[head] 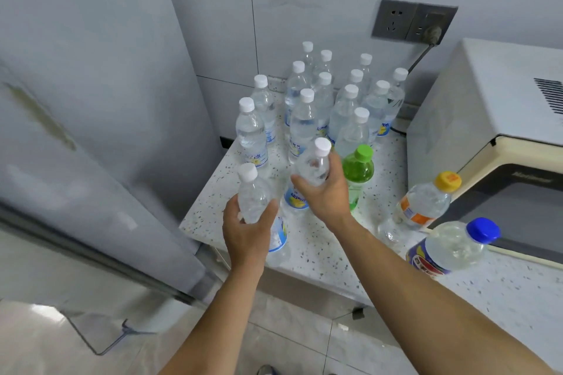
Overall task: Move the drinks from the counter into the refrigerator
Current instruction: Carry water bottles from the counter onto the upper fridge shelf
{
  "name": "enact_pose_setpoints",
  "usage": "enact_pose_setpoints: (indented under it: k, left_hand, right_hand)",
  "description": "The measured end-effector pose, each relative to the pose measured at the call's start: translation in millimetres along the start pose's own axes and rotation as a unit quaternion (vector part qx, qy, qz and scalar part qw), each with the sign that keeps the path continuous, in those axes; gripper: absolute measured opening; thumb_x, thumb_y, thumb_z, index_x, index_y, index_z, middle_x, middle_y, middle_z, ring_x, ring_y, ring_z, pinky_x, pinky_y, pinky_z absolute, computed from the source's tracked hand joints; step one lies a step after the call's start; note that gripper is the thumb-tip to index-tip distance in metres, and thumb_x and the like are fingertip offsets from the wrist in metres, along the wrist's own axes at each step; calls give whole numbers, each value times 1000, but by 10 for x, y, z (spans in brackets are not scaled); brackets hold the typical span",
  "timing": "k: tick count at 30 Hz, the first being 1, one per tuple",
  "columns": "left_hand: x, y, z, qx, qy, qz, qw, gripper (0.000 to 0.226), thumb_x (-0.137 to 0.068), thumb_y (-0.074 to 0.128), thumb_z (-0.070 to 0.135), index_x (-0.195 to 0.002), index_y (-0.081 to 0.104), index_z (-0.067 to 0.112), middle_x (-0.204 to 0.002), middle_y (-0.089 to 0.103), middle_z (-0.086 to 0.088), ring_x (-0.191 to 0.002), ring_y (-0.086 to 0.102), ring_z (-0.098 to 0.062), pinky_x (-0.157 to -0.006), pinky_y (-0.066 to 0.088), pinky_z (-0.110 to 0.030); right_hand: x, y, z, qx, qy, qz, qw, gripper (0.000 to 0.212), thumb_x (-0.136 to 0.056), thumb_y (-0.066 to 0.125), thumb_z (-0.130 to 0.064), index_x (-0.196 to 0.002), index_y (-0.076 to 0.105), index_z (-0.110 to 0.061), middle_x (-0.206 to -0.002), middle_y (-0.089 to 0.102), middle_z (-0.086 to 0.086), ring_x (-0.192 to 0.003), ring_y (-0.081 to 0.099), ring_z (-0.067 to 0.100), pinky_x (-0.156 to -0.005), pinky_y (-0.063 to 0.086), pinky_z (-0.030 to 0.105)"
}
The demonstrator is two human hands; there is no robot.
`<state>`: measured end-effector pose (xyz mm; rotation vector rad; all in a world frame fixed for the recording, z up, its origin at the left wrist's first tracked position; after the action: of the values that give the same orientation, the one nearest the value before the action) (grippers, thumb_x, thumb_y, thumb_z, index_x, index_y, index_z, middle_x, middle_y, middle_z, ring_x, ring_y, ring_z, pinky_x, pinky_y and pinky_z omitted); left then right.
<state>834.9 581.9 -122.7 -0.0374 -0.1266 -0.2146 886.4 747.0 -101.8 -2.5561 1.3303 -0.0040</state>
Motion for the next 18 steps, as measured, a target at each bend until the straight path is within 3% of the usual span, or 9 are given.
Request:
enact_pose_setpoints:
  k: [5, 9, 14, 16, 18]
  left_hand:
    - [273, -60, -125, 92, -63, -46, 993, 37, -71, 73, 50, -105, 65, 38, -101, 74, 10, -92, 72, -9, -65, 58, -21]
    - [547, -186, -179, 107, -163, -60, 979, 60, -73, 65, 58, -125, 59, 28, -109, 73, -4, -89, 75, -19, -64, 60, -33]
    - [981, -394, -241, 138, -288, -150, 936, 79, -67, 68, 76, -124, 62, 22, -110, 73, -16, -98, 72, -38, -90, 53, -62]
    - [1233, -496, -250, 169, -329, -191, 909, 82, -64, 70, 78, -122, 65, 21, -113, 73, -17, -101, 71, -38, -89, 54, -59]
    - [1494, -633, -299, 185, -369, -185, 892, 83, -62, 75, 74, -118, 66, 13, -107, 74, -18, -94, 73, -37, -77, 59, -52]
  right_hand:
    - [502, -217, -27, -97, -2, -5, 995, 51, -72, 84, -20, -116, 58, -22, -102, 70, -4, -94, 70, 14, -83, 59, 33]
    - [810, -404, -11, -126, 44, -20, 991, 35, -80, 80, -18, -108, 60, -21, -96, 70, 1, -88, 69, 16, -79, 58, 33]
    - [1213, -553, 113, -180, 109, -47, 977, 26, -87, 74, -31, -108, 60, -28, -93, 76, -6, -85, 73, 9, -66, 55, 18]
    - [1355, -600, 183, -198, 162, -67, 964, 35, -86, 74, -37, -114, 61, -21, -96, 77, 0, -85, 75, 13, -63, 57, 21]
    - [1493, -620, 281, -226, 258, -100, 934, 52, -76, 79, -45, -116, 61, -17, -95, 77, 5, -82, 76, 20, -65, 60, 33]
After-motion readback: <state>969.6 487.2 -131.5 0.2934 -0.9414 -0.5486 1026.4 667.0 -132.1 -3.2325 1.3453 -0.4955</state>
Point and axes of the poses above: each hand's wrist, its own x-axis away from the middle knuckle, its own y-axis out of the palm, z = x × y, the point moved 2 cm from there along -x, towards the middle knuckle
